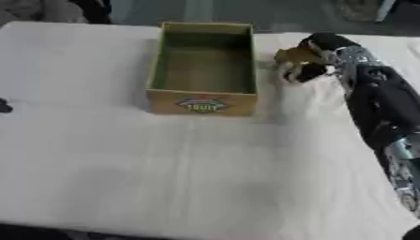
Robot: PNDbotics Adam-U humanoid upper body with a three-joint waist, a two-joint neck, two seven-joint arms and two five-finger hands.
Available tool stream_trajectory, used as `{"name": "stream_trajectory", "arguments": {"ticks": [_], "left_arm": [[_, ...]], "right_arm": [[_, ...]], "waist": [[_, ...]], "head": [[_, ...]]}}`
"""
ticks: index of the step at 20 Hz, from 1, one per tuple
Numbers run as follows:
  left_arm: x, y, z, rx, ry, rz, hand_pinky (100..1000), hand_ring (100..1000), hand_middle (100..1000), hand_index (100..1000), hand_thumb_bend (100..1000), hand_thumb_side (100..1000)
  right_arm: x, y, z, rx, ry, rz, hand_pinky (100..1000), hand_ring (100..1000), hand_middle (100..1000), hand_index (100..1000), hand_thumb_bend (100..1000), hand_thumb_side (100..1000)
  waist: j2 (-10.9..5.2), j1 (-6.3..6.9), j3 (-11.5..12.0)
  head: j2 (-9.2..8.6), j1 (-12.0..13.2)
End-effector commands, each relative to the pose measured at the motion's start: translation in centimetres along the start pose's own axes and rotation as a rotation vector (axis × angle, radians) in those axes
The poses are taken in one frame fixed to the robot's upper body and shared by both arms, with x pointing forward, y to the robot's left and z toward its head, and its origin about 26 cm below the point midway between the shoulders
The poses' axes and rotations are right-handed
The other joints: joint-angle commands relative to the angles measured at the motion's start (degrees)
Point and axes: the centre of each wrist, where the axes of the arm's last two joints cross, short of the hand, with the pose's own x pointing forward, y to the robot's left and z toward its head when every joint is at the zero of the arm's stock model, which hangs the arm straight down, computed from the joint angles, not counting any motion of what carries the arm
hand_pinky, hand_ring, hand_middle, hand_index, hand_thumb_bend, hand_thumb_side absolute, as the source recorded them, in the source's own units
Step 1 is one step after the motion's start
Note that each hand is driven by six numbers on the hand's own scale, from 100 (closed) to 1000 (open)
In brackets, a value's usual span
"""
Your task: Pick up objects on the table and place them in the box.
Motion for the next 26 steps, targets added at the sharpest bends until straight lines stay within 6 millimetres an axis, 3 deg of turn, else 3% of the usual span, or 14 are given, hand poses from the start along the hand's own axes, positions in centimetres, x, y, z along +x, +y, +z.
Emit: {"name": "stream_trajectory", "arguments": {"ticks": [1,5,8,19,20,21,26], "left_arm": [[0.9,-0.1,-0.3,-0.011,-0.032,0.003,554,505,525,635,404,425],[0.9,-0.1,-0.4,-0.01,-0.034,0.003,554,505,525,635,404,424],[0.9,0.0,-0.4,-0.008,-0.034,0.001,554,505,525,635,405,423],[0.9,0.3,-0.2,0.004,-0.033,-0.007,555,505,525,635,408,417],[0.8,0.3,-0.2,0.004,-0.032,-0.007,555,505,525,635,410,415],[0.8,0.3,-0.2,0.004,-0.031,-0.008,555,505,525,635,410,415],[0.7,0.3,-0.1,0.003,-0.027,-0.007,555,504,525,635,412,412]], "right_arm": [[-1.3,-1.5,0.4,-0.052,0.031,0.003,413,422,518,632,226,447],[-1.2,-1.8,0.4,-0.104,0.037,0.001,189,215,301,424,138,420],[-1.1,-2.7,0.5,-0.163,0.031,0.01,146,165,223,348,100,403],[-0.1,-7.1,0.8,-0.328,-0.034,0.027,121,136,179,307,100,367],[0.1,-7.7,0.9,-0.348,-0.048,0.027,122,136,180,308,100,475],[0.3,-8.2,0.9,-0.366,-0.063,0.027,122,136,179,308,100,359],[2.5,-10.3,0.8,-0.426,-0.152,0.023,123,134,176,306,100,343]], "waist": [[-0.92,0.1,-0.12],[-1.01,-0.02,-0.28],[-1.22,-0.2,-0.46],[-2.35,-0.95,-1.03],[-2.5,-1.0,-1.07],[-2.63,-1.03,-1.1],[-3.26,-0.92,-0.83]], "head": [[-0.72,0.01],[-0.82,0.07],[-0.82,0.12],[-0.66,0.85],[-0.64,0.91],[-0.62,0.96],[-0.49,0.84]]}}
